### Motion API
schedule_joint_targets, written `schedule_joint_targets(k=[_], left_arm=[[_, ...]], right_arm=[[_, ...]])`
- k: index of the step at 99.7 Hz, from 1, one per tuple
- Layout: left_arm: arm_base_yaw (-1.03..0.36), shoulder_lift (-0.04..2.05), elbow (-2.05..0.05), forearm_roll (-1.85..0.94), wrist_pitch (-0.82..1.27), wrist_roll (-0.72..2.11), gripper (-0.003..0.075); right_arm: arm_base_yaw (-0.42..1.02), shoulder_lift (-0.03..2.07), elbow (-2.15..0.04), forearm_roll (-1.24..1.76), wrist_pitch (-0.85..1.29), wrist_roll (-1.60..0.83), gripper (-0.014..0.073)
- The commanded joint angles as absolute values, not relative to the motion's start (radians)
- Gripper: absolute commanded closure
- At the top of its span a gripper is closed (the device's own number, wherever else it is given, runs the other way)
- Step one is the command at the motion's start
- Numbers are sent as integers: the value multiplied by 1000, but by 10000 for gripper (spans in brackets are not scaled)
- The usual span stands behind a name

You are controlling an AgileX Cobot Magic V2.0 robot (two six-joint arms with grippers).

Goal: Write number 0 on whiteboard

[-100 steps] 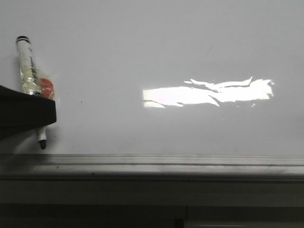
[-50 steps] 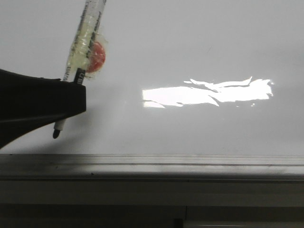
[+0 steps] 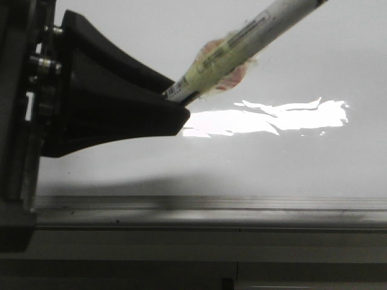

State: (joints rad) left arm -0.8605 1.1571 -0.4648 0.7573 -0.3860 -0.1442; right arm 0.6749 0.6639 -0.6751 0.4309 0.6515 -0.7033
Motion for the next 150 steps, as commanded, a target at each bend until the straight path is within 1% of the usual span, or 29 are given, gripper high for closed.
schedule_joint_targets(k=[1, 15, 42, 66, 76, 83, 90, 94, 97, 100, 115, 119, 124, 129, 130, 131, 134, 136, 142, 143, 146, 150], left_arm=[[-866, 1145, -505, 762, -444, -146, 740], [-868, 1145, -505, 886, -445, -146, 740], [-868, 1145, -505, 886, -488, -146, 740], [-868, 1145, -505, 886, -498, -146, 740], [-868, 1145, -505, 886, -494, -146, 740], [-868, 1145, -505, 886, -491, -146, 740], [-868, 1145, -505, 886, -491, -146, 740], [-868, 1145, -505, 886, -491, -146, 740], [-868, 1145, -505, 886, -494, -146, 740], [-868, 1145, -505, 886, -495, -146, 740], [-867, 1145, -505, 863, -492, -146, 729], [-866, 1145, -505, 863, -488, -146, 703], [-866, 1145, -505, 863, -481, -146, 648], [-866, 1145, -505, 861, -476, -146, 570], [-866, 1145, -505, 859, -471, -146, 531], [-866, 1145, -505, 859, -471, -146, 531], [-866, 1144, -505, 844, -456, -146, 463], [-866, 1143, -505, 829, -449, -146, 436], [-866, 1135, -505, 772, -396, -146, 316], [-866, 1134, -505, 766, -396, -146, 316], [-866, 1126, -505, 751, -360, -146, 269], [-866, 1108, -505, 738, -319, -146, 234]], right_arm=[[693, 700, -711, 456, 519, -745, 214], [693, 738, -711, 456, 470, -745, 214], [727, 838, -723, 457, 498, -752, 214], [783, 889, -753, 457, 455, -754, 214], [785, 898, -757, 457, 448, -754, 225], [785, 898, -757, 457, 435, -754, 296], [785, 898, -757, 457, 426, -754, 417], [783, 898, -757, 453, 426, -754, 517], [783, 898, -757, 447, 429, -754, 616], [783, 898, -757, 445, 429, -754, 668], [783, 898, -757, 445, 434, -752, 662], [783, 898, -757, 445, 434, -752, 662], [783, 898, -757, 445, 434, -752, 662], [783, 898, -757, 445, 434, -752, 662], [783, 898, -757, 445, 434, -752, 662], [783, 898, -757, 445, 434, -752, 662], [783, 898, -757, 445, 434, -752, 662], [783, 898, -757, 445, 434, -752, 662], [783, 898, -757, 445, 434, -752, 662], [783, 898, -757, 445, 434, -752, 662], [783, 898, -757, 445, 434, -752, 662], [783, 898, -757, 445, 434, -752, 662]])
